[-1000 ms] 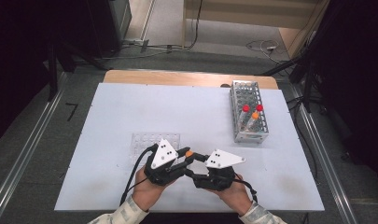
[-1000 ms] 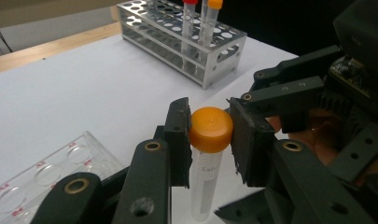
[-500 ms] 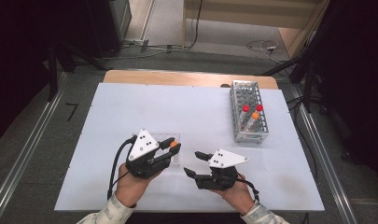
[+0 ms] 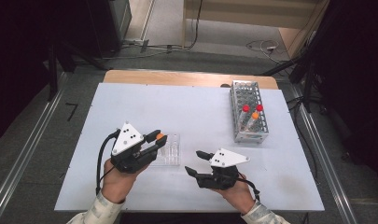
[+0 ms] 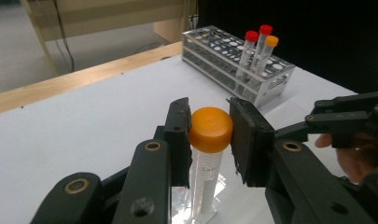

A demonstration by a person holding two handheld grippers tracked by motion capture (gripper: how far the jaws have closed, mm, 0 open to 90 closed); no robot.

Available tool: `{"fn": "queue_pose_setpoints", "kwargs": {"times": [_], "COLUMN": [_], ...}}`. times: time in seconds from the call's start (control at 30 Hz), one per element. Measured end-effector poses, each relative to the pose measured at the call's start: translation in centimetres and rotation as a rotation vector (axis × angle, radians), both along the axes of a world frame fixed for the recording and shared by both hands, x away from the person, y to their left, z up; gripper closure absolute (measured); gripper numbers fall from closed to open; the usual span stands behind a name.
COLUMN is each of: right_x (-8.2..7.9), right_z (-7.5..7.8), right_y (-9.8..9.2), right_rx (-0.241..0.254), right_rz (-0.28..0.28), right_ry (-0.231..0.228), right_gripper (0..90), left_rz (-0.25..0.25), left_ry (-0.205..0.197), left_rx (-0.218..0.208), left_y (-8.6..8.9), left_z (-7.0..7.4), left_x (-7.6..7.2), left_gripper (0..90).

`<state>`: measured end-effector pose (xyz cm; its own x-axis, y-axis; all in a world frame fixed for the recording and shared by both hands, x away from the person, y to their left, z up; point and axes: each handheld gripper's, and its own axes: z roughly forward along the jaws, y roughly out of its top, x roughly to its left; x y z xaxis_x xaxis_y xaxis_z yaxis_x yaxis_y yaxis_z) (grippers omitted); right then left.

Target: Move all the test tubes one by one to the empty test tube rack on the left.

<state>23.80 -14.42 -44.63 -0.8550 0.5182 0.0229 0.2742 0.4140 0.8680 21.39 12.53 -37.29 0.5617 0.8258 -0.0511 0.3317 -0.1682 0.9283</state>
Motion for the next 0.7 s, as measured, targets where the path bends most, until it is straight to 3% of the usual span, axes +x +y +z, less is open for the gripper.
{"fn": "queue_pose_setpoints", "kwargs": {"times": [0.27, 0.7], "right_x": [0.0, 0.0], "right_z": [0.0, 0.0], "right_y": [0.0, 0.0], "right_rx": [0.001, 0.006], "right_rz": [-0.001, -0.004], "right_ry": [0.000, 0.002], "right_gripper": [34.5, 34.5], "left_rz": [0.047, 0.072], "left_ry": [-0.021, 0.004], "left_rx": [0.031, 0.054], "left_y": [0.2, 0.0], "left_z": [-0.5, -2.2], "left_x": [0.4, 1.2], "left_gripper": [69.6, 69.5]}}
